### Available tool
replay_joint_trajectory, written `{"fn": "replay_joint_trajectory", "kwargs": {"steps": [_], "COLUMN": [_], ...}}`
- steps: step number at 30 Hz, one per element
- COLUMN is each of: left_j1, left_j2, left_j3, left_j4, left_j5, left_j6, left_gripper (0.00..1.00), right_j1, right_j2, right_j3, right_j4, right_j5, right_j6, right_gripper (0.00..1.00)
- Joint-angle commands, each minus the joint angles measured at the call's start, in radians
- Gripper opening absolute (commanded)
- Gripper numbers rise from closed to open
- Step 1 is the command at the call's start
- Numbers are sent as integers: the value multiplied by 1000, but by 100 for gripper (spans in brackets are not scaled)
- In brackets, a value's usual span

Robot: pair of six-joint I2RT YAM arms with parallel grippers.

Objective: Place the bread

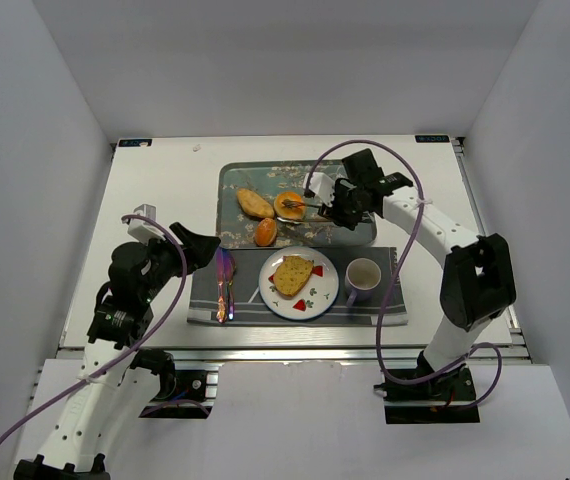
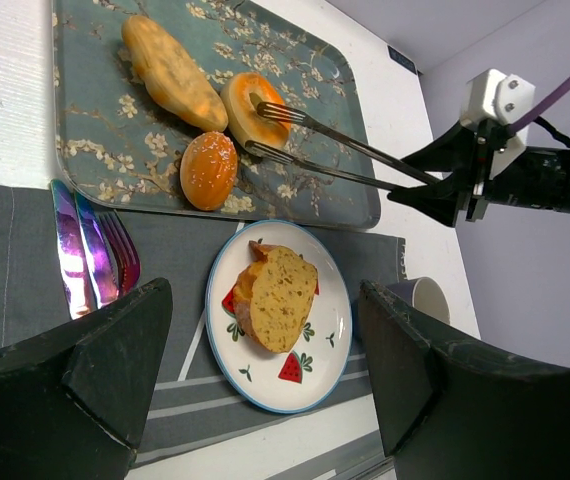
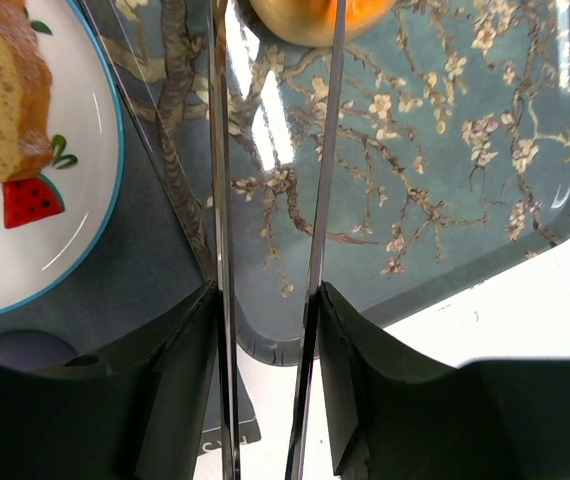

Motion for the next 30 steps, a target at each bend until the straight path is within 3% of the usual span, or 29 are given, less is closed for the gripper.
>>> {"fn": "replay_joint_trajectory", "kwargs": {"steps": [1, 4, 8, 11, 15, 22, 30], "left_j1": [4, 4, 4, 4, 2, 4, 4], "left_j2": [-9, -10, -10, -16, -26, -26, -50], "left_j3": [-7, -5, 0, 3, -7, 7, -20], "left_j4": [12, 10, 7, 3, 7, -3, 6], "left_j5": [6, 3, 0, -7, -7, -7, 0], "left_j6": [-3, -1, -1, 0, -5, 0, -18], "left_gripper": [85, 85, 85, 85, 85, 85, 85], "right_j1": [5, 8, 8, 8, 7, 7, 15], "right_j2": [25, 47, 30, -25, -97, -279, -574], "right_j3": [1, 11, 13, -13, -28, -47, -287], "right_j4": [15, 6, -9, -3, -15, -109, -328], "right_j5": [33, 56, 48, 37, 0, -122, -260], "right_j6": [3, -5, -28, -40, -33, -40, -189], "right_gripper": [47, 40, 18, 9, 4, 2, 4]}}
